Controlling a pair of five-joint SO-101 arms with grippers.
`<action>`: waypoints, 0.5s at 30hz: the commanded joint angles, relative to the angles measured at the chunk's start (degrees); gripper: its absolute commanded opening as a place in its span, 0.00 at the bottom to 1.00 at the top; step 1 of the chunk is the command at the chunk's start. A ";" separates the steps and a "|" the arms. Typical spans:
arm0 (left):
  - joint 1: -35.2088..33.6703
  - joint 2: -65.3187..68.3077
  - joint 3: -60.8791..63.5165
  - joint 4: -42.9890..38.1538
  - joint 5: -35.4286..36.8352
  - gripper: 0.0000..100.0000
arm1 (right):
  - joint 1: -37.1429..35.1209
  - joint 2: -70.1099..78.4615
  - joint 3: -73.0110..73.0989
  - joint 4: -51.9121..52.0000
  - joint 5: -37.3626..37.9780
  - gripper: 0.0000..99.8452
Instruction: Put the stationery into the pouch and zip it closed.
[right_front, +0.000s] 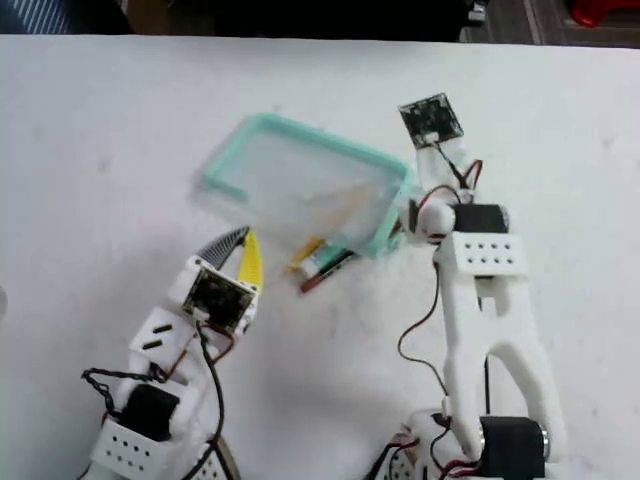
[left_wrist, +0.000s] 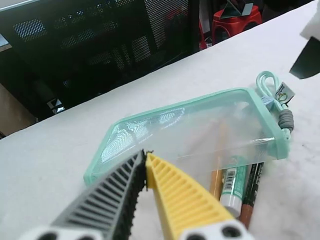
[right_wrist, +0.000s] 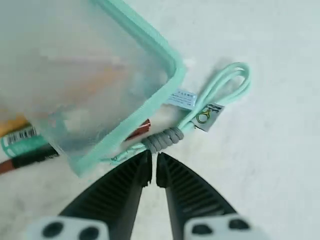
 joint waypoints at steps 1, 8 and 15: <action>0.75 -0.75 -0.18 -1.49 -0.62 0.02 | 0.48 -1.19 0.88 0.04 17.32 0.02; 1.10 -0.75 -0.18 -1.23 -0.70 0.02 | 1.63 8.31 1.49 -8.66 15.21 0.18; 1.01 -0.75 -0.18 -1.14 -0.70 0.02 | 0.84 22.02 -8.88 -2.77 -11.60 0.20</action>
